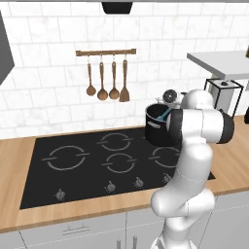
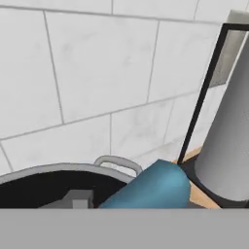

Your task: Put the onion and lime in the pot. Retrieve the spatula and lightly stir the vegetables in the pot.

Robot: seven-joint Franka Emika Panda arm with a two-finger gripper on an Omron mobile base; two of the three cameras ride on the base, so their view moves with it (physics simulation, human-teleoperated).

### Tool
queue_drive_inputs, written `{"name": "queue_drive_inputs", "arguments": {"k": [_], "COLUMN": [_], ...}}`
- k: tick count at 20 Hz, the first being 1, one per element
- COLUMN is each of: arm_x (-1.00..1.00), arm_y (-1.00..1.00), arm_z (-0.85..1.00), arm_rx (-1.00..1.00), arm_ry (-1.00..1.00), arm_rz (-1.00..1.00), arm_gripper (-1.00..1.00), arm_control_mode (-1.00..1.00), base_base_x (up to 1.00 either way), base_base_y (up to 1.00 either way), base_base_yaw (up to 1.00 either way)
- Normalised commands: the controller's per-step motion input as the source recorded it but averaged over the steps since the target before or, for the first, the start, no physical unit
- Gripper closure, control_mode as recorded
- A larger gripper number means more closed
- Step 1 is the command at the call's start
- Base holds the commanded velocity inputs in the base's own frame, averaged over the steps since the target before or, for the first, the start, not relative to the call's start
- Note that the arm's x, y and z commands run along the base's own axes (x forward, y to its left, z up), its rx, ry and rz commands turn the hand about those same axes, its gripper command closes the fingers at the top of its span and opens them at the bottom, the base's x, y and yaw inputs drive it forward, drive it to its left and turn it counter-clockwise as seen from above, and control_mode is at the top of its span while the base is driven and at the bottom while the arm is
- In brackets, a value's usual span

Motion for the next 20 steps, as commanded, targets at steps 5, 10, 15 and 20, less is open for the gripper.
{"name": "queue_drive_inputs", "arguments": {"k": [5, 10, 15, 20], "arm_x": [-0.03, 0.0, 0.0, 0.05], "arm_y": [0.12, 0.31, 0.67, 0.53], "arm_z": [0.61, 0.4, -0.32, -0.57], "arm_rx": [-0.02, -0.13, -0.25, -0.16], "arm_ry": [0.18, 0.02, 0.0, 0.0], "arm_rz": [0.0, 0.0, 0.0, 0.0], "arm_gripper": [1.0, 1.0, 1.0, 1.0], "arm_control_mode": [-1.0, -1.0, -1.0, -1.0], "base_base_x": [0.0, 0.0, 0.0, 0.0], "base_base_y": [0.0, 0.0, 0.0, 0.0], "base_base_yaw": [0.0, 0.0, 0.0, 0.0]}}
